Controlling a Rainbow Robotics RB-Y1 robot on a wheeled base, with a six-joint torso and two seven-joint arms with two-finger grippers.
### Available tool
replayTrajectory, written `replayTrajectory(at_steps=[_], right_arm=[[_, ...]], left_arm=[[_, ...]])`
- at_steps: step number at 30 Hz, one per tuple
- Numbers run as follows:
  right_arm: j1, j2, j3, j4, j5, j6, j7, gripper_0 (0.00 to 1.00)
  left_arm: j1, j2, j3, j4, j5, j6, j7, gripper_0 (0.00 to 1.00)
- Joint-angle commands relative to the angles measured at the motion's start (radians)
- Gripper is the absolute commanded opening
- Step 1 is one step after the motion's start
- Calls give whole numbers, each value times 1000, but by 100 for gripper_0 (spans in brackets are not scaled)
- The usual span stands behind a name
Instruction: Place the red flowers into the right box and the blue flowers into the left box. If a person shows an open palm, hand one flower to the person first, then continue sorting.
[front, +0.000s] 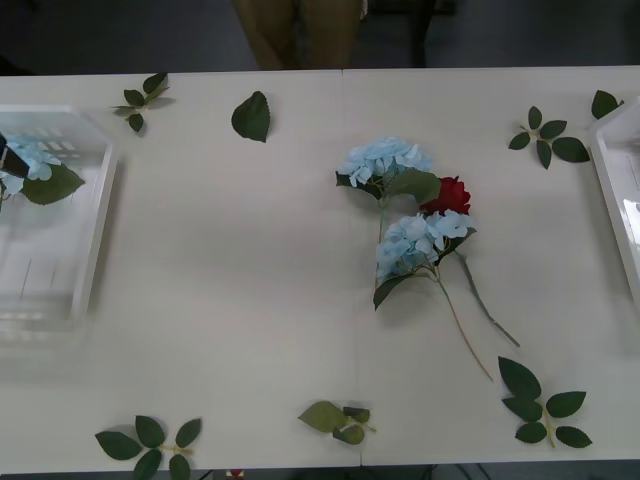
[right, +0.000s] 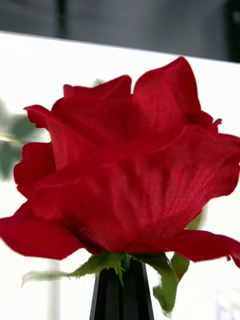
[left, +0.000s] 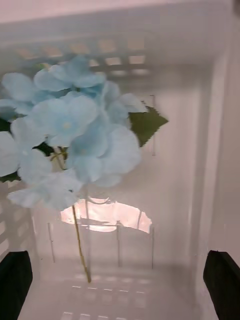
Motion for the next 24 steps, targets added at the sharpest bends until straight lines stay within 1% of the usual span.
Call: replayTrajectory(at_steps=[1,5,9,11,13,15,16,17,19,20,21,23,24], right_arm=[[-29,-36,41,174,110,-165,46,0],[-42,-36,101,304,212,-307,29,0],[-47,-32,168,344,268,-379,-44,0],[-47,-29,193,344,274,-385,-79,0],[-47,-27,205,335,263,-387,-93,13],[-45,-27,203,321,237,-387,-87,41],[-45,-29,202,318,220,-387,-84,52],[-45,-27,199,312,202,-387,-81,61],[-45,-29,196,304,165,-376,-75,71],[-45,-29,191,295,145,-362,-73,74],[-45,-29,190,287,134,-352,-72,75],[-45,-29,180,247,77,-283,-67,78],[-45,-29,171,220,37,-221,-67,80]], left_arm=[[-29,-71,42,-103,56,34,-68,100],[-28,-163,71,-164,59,75,-166,100],[-28,-251,100,-204,70,90,-235,100],[-29,-280,102,-212,84,90,-231,100],[-28,-306,102,-218,98,92,-224,100],[-29,-329,100,-221,107,93,-232,100],[-28,-337,96,-224,108,96,-234,100],[-28,-346,93,-232,107,100,-235,100],[-28,-364,80,-241,101,103,-240,100],[-28,-370,76,-244,99,101,-243,100],[-28,-373,73,-247,98,101,-244,100],[-28,-386,71,-255,101,101,-252,100],[-28,-396,73,-259,108,101,-264,100]])
